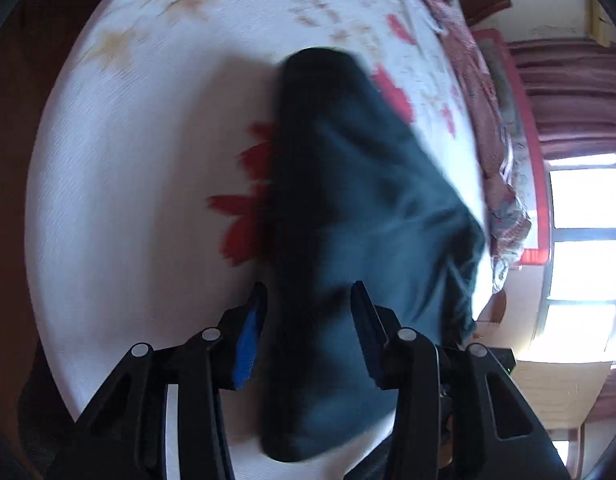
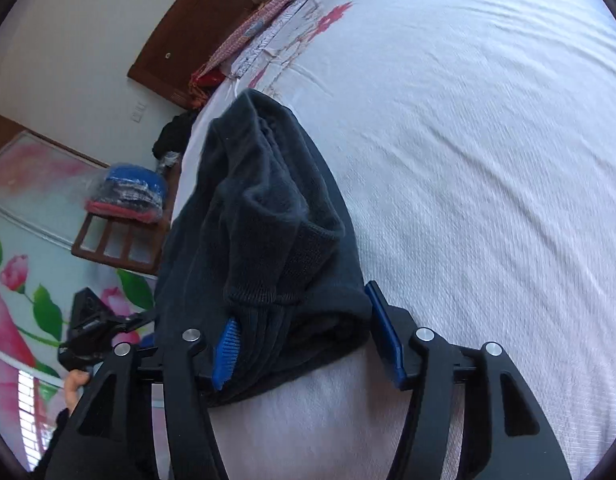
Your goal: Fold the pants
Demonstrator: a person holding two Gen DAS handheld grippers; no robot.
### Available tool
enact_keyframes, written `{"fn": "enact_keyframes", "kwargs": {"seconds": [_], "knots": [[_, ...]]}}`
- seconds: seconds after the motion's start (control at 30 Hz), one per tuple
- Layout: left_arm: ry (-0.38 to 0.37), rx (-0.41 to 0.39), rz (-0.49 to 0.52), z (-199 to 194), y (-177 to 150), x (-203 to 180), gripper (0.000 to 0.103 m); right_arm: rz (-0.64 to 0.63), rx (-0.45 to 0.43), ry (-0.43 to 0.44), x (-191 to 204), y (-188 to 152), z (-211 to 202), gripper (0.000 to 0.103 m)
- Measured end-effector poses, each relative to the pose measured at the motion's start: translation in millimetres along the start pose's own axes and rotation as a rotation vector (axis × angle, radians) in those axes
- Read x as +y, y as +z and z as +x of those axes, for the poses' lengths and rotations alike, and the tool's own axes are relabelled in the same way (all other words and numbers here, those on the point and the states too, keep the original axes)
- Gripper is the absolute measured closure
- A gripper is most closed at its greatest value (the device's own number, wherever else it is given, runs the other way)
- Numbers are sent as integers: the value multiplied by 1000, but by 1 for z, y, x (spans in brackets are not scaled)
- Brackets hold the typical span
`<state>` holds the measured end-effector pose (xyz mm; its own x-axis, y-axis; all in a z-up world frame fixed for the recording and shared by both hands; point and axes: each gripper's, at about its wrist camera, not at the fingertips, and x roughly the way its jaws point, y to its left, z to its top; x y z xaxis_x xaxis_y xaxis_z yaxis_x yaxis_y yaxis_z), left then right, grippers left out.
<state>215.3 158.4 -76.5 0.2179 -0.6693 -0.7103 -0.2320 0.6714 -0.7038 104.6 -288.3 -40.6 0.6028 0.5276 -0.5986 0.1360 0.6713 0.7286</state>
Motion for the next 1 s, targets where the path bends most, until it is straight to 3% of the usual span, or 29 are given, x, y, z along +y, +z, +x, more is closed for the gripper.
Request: {"fn": "enact_keyframes", "kwargs": {"seconds": [0.03, 0.07, 0.13, 0.17, 0.23, 0.3, 0.37, 0.43, 0.5, 0.57, 0.6, 0.63, 0.67, 0.7, 0.8, 0.83, 0.9, 1.0], "knots": [[-82, -30, -45, -7, -4, 13, 47, 18, 24, -17, 0, 1, -8, 37], [-91, -59, -88, -16, -8, 22, 44, 24, 34, -12, 0, 3, -17, 37], [-117, -148, -79, -40, -20, 20, 33, 8, 11, -54, 4, 9, -43, 37], [-120, -198, -39, -51, -26, 12, 33, 9, -27, -51, 6, 12, -57, 37], [-125, -263, 60, -69, -43, -13, 22, 26, -108, 20, 14, 23, -74, 37], [-164, -277, 183, -72, -60, -43, 20, 18, -117, 141, 30, 37, -67, 37], [-187, -248, 290, -59, -77, -68, 19, 8, -91, 208, 48, 49, -43, 37], [-144, -188, 354, -35, -85, -94, 19, -9, -62, 242, 59, 54, -15, 37], [-50, -145, 363, -15, -90, -88, 20, -8, -45, 210, 55, 55, 5, 37], [16, -116, 315, -3, -94, -69, 24, 13, -92, 108, 32, 59, 11, 37], [-2, -100, 276, -3, -100, -53, 25, 61, -87, 75, 14, 60, 16, 37], [-21, -117, 269, -4, -106, -44, 27, 117, -51, 19, -3, 59, 22, 35], [-8, -136, 292, -6, -112, -42, 28, 130, -46, 33, -13, 56, 23, 36], [20, -137, 321, -6, -116, -45, 28, 98, -61, 45, -9, 54, 18, 36], [79, -140, 331, -7, -118, -55, 28, 22, -150, -26, 18, 53, -9, 36], [89, -147, 315, -11, -118, -57, 28, -2, -165, -20, 29, 53, -15, 36], [85, -193, 312, -29, -117, -65, 27, -48, -139, 73, 52, 48, -19, 36], [105, -307, 377, -56, -107, -82, 17, -121, -76, 183, 83, 32, -14, 36]]}}
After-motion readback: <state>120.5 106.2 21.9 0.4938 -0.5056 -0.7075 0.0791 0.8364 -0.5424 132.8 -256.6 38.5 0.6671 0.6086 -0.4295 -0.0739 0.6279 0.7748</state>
